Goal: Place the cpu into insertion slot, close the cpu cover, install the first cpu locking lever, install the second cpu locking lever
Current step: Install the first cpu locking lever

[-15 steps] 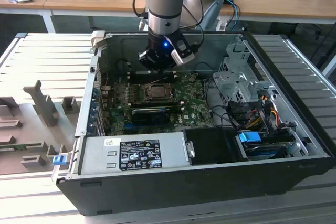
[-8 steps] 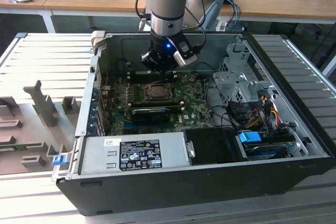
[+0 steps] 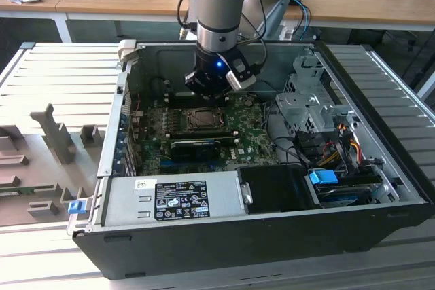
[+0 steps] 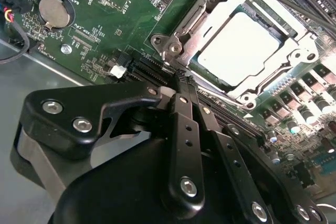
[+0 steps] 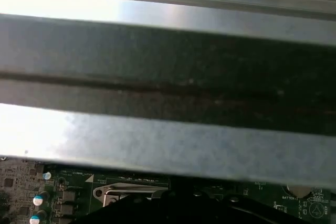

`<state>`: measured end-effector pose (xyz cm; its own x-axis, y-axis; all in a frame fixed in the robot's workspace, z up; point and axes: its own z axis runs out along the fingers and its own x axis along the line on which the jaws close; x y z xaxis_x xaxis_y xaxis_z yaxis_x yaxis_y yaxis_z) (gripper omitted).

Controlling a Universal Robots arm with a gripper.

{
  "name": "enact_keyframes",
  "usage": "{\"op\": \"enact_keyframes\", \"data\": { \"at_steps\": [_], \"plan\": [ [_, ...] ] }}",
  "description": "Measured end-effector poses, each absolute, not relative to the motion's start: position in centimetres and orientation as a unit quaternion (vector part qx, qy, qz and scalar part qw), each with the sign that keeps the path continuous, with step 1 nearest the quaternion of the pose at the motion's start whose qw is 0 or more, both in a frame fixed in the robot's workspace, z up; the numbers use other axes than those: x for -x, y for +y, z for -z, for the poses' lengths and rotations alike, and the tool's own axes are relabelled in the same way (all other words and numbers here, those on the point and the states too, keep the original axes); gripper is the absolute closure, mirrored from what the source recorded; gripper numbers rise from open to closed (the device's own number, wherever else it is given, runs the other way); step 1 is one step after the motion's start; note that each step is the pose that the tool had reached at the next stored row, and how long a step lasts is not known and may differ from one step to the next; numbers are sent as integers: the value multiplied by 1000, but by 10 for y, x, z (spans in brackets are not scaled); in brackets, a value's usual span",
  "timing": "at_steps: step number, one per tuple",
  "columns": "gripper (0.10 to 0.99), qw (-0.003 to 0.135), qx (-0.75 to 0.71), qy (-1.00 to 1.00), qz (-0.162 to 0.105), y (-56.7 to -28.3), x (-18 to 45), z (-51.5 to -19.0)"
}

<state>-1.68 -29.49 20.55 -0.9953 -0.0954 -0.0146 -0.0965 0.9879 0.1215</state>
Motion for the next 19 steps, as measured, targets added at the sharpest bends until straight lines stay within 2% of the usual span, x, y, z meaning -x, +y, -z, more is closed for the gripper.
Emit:
{"op": "enact_keyframes", "data": {
  "at_steps": [14, 19],
  "plan": [
    [980, 4, 48, 997, -59, -295, 17, -206],
    [980, 4, 48, 998, -51, -294, 14, -203]
  ]
}}
